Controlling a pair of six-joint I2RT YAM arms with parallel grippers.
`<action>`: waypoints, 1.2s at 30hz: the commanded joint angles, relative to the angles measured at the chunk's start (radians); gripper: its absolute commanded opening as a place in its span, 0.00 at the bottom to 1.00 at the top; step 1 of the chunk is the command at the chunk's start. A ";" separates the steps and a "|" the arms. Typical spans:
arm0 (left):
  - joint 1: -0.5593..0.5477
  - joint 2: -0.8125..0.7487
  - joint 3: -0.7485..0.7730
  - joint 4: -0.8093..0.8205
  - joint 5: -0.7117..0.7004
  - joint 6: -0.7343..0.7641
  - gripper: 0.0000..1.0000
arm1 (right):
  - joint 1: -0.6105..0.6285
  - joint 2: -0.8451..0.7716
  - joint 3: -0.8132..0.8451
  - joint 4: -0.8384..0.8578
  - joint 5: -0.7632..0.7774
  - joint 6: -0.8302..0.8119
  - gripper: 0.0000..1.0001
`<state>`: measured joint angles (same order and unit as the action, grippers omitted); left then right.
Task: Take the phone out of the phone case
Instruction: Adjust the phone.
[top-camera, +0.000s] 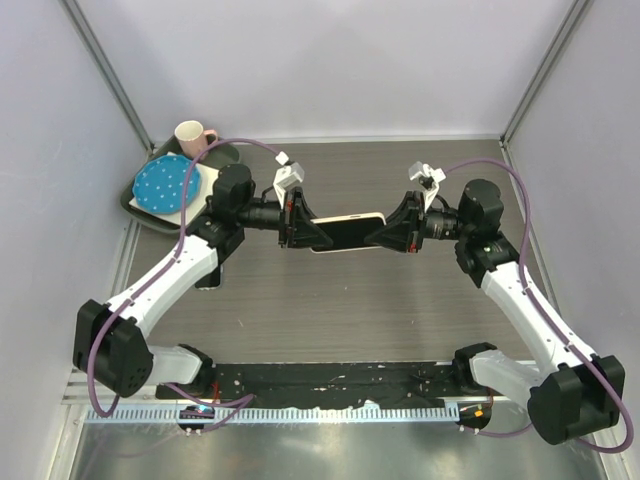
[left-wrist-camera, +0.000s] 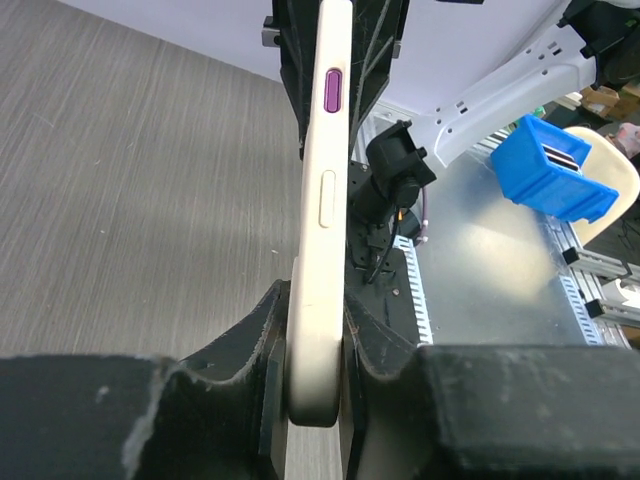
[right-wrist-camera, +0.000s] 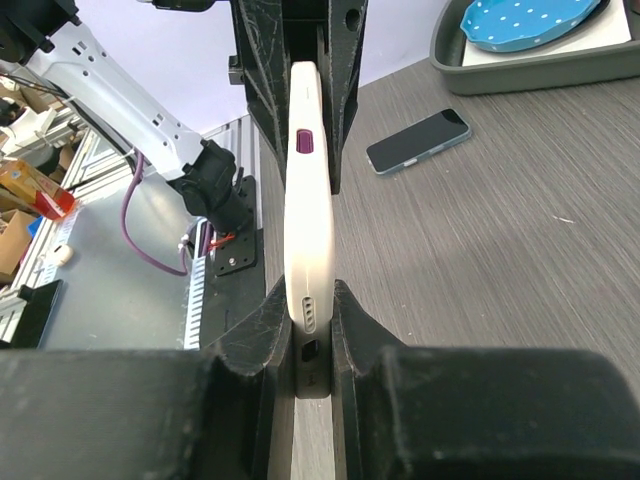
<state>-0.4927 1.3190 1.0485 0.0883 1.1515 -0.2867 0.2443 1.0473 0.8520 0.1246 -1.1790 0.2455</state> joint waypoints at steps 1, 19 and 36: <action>0.006 -0.041 -0.004 0.048 0.053 -0.028 0.21 | -0.048 -0.004 -0.014 0.159 0.102 0.069 0.01; -0.006 0.002 0.002 0.064 -0.064 -0.029 0.38 | -0.046 0.003 -0.096 0.340 0.131 0.241 0.01; -0.020 0.031 -0.001 0.128 -0.064 -0.085 0.41 | -0.027 0.042 -0.157 0.501 0.219 0.371 0.01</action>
<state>-0.4953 1.3544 1.0439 0.1493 1.0180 -0.3386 0.2207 1.0767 0.6796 0.5156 -1.1049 0.5884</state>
